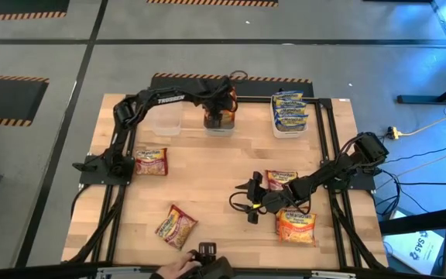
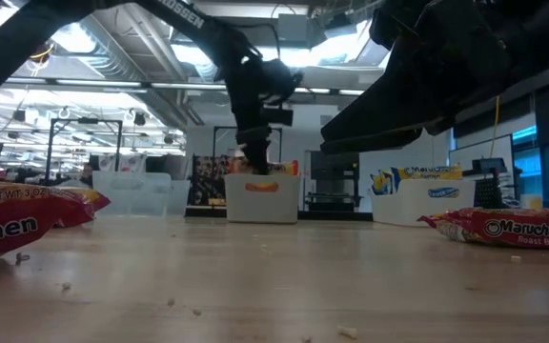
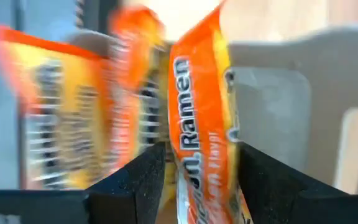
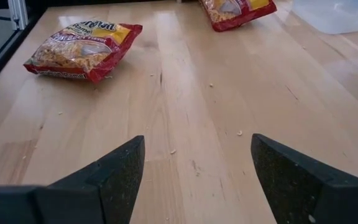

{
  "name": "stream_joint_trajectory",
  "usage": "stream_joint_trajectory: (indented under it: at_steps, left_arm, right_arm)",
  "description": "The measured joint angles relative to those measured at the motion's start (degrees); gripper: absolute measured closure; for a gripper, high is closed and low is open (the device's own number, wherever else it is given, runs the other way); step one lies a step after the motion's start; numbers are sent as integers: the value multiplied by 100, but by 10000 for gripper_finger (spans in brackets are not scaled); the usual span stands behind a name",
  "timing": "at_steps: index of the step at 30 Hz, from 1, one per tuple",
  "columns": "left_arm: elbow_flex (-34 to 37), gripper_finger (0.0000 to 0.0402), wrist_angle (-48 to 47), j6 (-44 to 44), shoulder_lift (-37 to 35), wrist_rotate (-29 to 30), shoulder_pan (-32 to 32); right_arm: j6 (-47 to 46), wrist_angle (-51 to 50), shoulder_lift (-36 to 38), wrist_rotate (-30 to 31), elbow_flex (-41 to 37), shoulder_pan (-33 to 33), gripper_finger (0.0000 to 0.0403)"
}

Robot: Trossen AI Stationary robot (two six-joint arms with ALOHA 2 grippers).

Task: Sort Maruchan noodles
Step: Put the orange noodle pack into the gray bin

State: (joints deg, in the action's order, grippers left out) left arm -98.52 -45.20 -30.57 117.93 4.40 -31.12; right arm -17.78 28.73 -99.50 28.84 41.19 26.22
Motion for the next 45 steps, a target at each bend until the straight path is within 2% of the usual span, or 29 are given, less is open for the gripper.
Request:
stream_joint_trajectory:
  at_steps: [3, 14, 23, 25, 28, 30, 32, 36, 40, 45]
  left_arm:
    - [-4, 215, 205, -7, -125, 241, -54]
    - [-4, 215, 364, 101, -210, 407, -98]
    - [-3, 215, 264, 315, -1365, 357, 505]
    - [-7, 215, 183, 629, -1707, 353, 733]
    - [85, 215, -125, 1285, -2177, 2, 1116]
    - [244, 215, -361, 1730, -2441, -105, 1403]
    - [560, 215, -681, 2085, -2762, -111, 1653]
    - [1777, 215, -291, 2706, -3490, -67, 2169]
    - [3189, 215, 887, 3418, -4040, -64, 2854]
    - [4486, 215, 3140, 4004, -4214, -189, 3731]
  right_arm:
    - [0, 35, 0, 0, -3, 0, 123]
    - [2, 81, 0, 0, -4, 0, 123]
    - [4, 147, 0, 2, -4, 0, 123]
    - [4, 170, 0, 0, -2, 0, 123]
    - [-35, 90, 5, -102, 14, 0, 123]
    - [-178, -410, 151, -203, 68, 0, 123]
    - [-311, -1023, 365, -388, 234, 1, 123]
    - [-363, -2362, 996, -579, 535, 115, 123]
    - [-720, -3647, 1625, -871, 757, 368, 123]
    - [-2183, -4947, 2220, -1519, 831, 762, 123]
